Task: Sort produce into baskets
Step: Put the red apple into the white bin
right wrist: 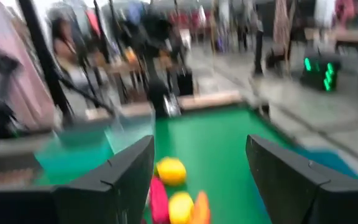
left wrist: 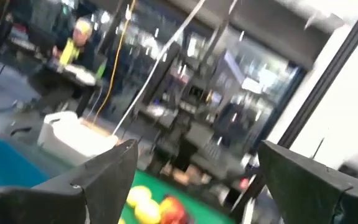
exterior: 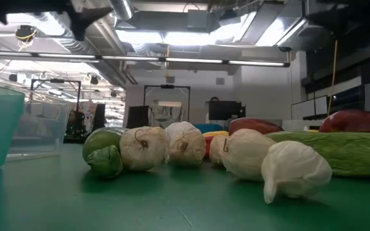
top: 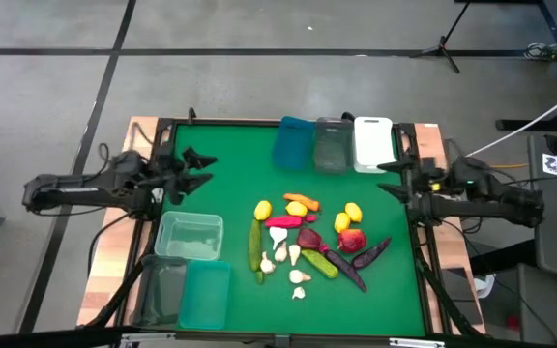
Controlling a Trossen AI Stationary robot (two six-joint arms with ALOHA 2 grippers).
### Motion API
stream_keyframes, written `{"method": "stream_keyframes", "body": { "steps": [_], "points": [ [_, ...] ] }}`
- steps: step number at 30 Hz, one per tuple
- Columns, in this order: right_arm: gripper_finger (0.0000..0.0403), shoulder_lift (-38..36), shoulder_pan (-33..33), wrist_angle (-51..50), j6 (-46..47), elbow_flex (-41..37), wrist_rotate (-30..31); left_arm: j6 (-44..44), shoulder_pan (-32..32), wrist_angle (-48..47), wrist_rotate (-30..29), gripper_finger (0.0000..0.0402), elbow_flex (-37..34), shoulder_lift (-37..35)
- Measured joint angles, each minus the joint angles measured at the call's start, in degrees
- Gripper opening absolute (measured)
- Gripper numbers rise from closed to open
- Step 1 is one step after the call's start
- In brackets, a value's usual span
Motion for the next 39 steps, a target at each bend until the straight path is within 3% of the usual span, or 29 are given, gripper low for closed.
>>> {"method": "stream_keyframes", "body": {
  "steps": [8,11,14,20,27,34,39],
  "points": [
    [0.0253,20.49,0.02,-10.92,0.67,5.51,-0.03,2.51,-0.56,-4.05,-0.09,0.0329,6.28,15.93],
    [0.0253,26.5,0.02,-17.51,0.08,8.45,-1.73,2.51,-0.56,-4.31,0.13,0.0329,6.49,17.69],
    [0.0253,31.45,0.42,-21.94,-0.96,10.01,-7.76,1.89,-0.56,-6.82,0.27,0.0329,6.51,17.78],
    [0.0253,35.94,6.08,-24.52,0.42,10.18,-16.06,1.57,-0.56,-9.35,0.33,0.0329,6.55,17.6],
    [0.0253,37.18,16.25,-24.93,1.2,12.79,-10.23,2.81,-0.56,-9.93,-0.36,0.0329,6.55,17.63],
    [0.0253,39.51,24.3,-24.6,1.85,13.14,-0.53,3.32,-0.56,-10.05,-0.7,0.0329,6.55,17.63],
    [0.0269,44.68,27.83,-24.27,3.68,13.14,0.46,3.35,-0.56,-12.34,-0.78,0.0329,6.55,17.63]
  ]
}}
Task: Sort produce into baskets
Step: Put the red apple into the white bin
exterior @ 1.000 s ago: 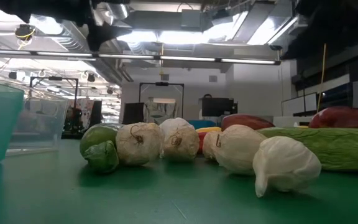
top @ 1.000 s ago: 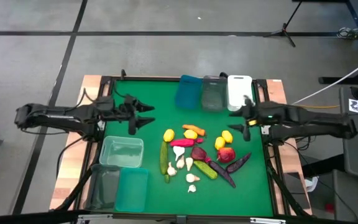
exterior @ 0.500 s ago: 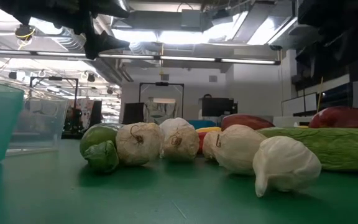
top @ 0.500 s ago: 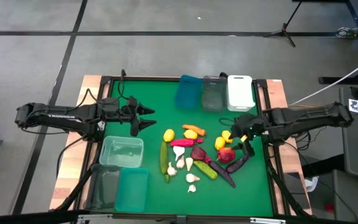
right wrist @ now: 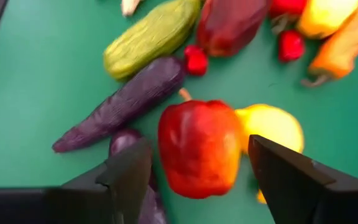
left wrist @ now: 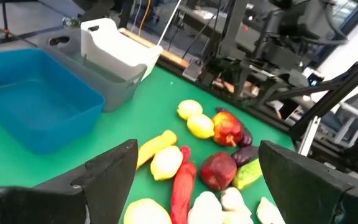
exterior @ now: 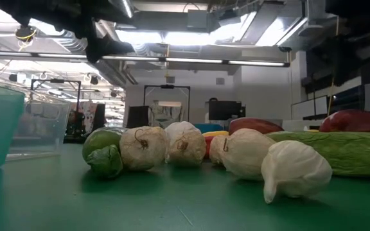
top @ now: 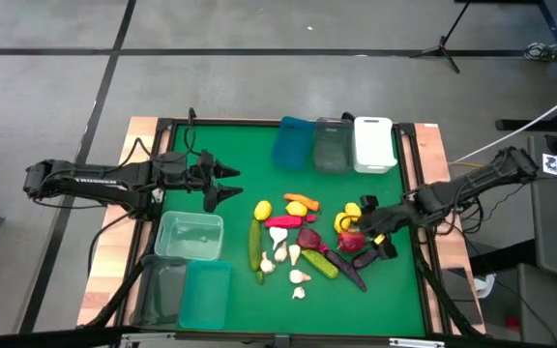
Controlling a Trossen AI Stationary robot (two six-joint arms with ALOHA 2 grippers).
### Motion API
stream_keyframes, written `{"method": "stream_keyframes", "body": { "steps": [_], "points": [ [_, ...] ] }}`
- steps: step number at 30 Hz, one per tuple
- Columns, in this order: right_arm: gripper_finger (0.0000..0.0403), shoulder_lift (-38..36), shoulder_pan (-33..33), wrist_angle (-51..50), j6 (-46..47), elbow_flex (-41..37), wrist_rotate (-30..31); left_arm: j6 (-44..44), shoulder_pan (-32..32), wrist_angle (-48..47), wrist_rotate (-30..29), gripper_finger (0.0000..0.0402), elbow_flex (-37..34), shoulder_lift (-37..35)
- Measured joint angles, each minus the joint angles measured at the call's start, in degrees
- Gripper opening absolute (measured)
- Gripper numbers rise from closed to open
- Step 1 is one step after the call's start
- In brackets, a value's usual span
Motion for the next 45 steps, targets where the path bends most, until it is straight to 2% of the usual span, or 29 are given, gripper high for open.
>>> {"method": "stream_keyframes", "body": {
  "steps": [10,16,24,36,45],
  "points": [
    [0.0344,12.04,1.47,-0.55,1.16,0.55,0.31,-1.77,0.0,-2.03,-0.01,0.0329,-0.01,0.0],
    [0.0367,15.5,1.46,0.75,1.5,1.29,0.85,-1.77,0.0,-2.03,-0.01,0.0329,-0.02,0.02],
    [0.037,15.95,1.46,7.68,3.29,-0.99,1.7,-1.4,0.0,-2.01,-0.03,0.0329,-0.02,0.02],
    [0.0369,15.89,1.48,9.98,7.55,-4.94,1.0,-0.22,0.0,-2.01,-0.05,0.0329,-0.02,0.02],
    [0.0329,15.93,1.48,9.89,7.68,-4.96,1.52,-0.21,0.01,-2.01,-0.12,0.0329,-0.04,0.02]
  ]
}}
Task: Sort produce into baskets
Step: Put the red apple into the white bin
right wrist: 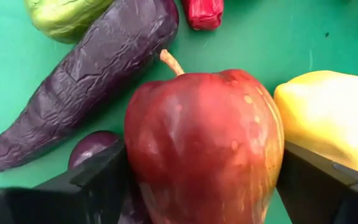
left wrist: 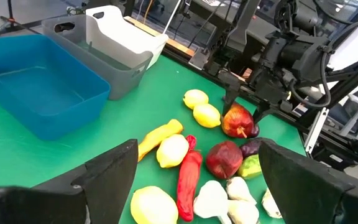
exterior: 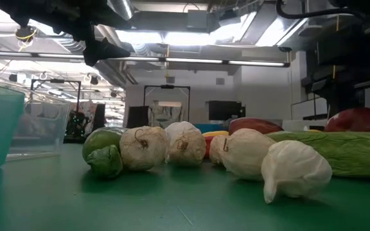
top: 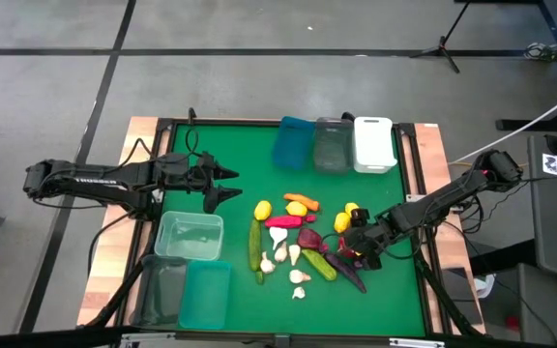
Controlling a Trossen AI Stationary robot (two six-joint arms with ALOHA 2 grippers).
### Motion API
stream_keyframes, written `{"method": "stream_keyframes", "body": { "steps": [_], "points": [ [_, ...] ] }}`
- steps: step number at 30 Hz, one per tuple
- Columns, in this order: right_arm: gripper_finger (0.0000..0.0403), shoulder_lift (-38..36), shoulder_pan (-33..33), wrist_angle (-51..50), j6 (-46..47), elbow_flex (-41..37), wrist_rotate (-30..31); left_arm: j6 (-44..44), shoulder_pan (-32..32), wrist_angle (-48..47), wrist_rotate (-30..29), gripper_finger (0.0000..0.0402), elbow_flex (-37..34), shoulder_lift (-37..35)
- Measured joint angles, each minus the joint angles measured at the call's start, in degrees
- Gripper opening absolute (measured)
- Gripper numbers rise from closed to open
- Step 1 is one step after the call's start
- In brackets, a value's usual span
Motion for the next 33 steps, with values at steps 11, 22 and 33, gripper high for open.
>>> {"method": "stream_keyframes", "body": {
  "steps": [11,22,33],
  "points": [
    [0.0329,-4.34,-0.04,-0.46,0.55,-0.28,0.56,-0.05,0.01,0.0,-0.02,0.0329,0.0,0.0],
    [0.0329,-15.19,-3.41,-14.91,-1.19,8.52,12.95,-0.14,-0.01,0.0,-0.07,0.0329,0.0,0.0],
    [0.034,-20.48,-29.6,-19.13,-11.67,13.97,20.25,-0.23,0.01,-0.04,-5.18,0.0329,0.0,0.0]
  ]
}}
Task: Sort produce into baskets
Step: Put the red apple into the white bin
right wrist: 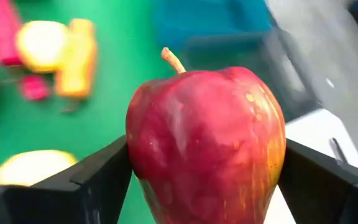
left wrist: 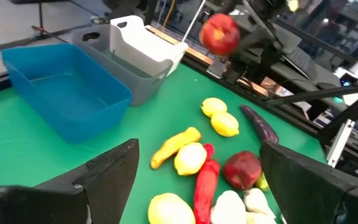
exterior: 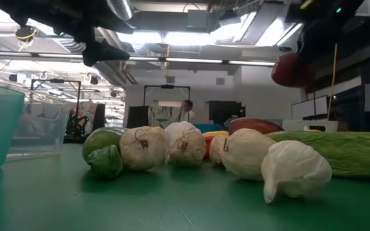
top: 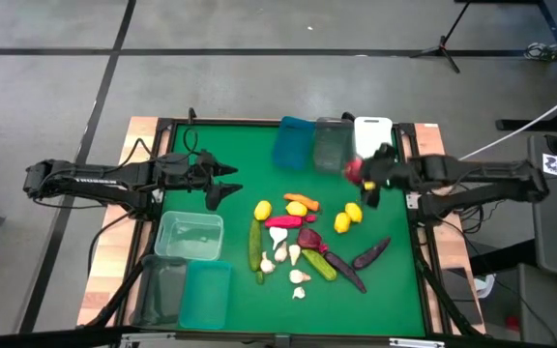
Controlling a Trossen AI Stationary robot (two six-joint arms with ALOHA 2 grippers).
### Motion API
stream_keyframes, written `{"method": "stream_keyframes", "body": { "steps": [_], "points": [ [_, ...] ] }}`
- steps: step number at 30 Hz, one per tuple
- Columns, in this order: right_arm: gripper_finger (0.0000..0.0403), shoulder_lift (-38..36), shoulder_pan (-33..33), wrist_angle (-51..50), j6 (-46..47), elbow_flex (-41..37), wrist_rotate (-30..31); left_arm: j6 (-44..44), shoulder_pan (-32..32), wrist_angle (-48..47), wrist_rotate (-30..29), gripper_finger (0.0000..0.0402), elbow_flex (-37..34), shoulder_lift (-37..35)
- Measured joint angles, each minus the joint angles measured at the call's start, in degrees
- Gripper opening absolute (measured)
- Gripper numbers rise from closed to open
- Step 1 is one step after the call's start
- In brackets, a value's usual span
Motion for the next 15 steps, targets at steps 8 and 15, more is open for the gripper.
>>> {"method": "stream_keyframes", "body": {
  "steps": [8,15],
  "points": [
    [0.0339,0.57,-24.46,3.6,-8.27,0.0,-9.51,0.0,-0.02,-0.04,-0.85,0.0329,0.0,0.0],
    [0.0341,5.16,-42.36,10.44,-8.33,0.0,-15.17,0.02,0.02,-0.04,-2.03,0.0329,0.0,0.0]
  ]
}}
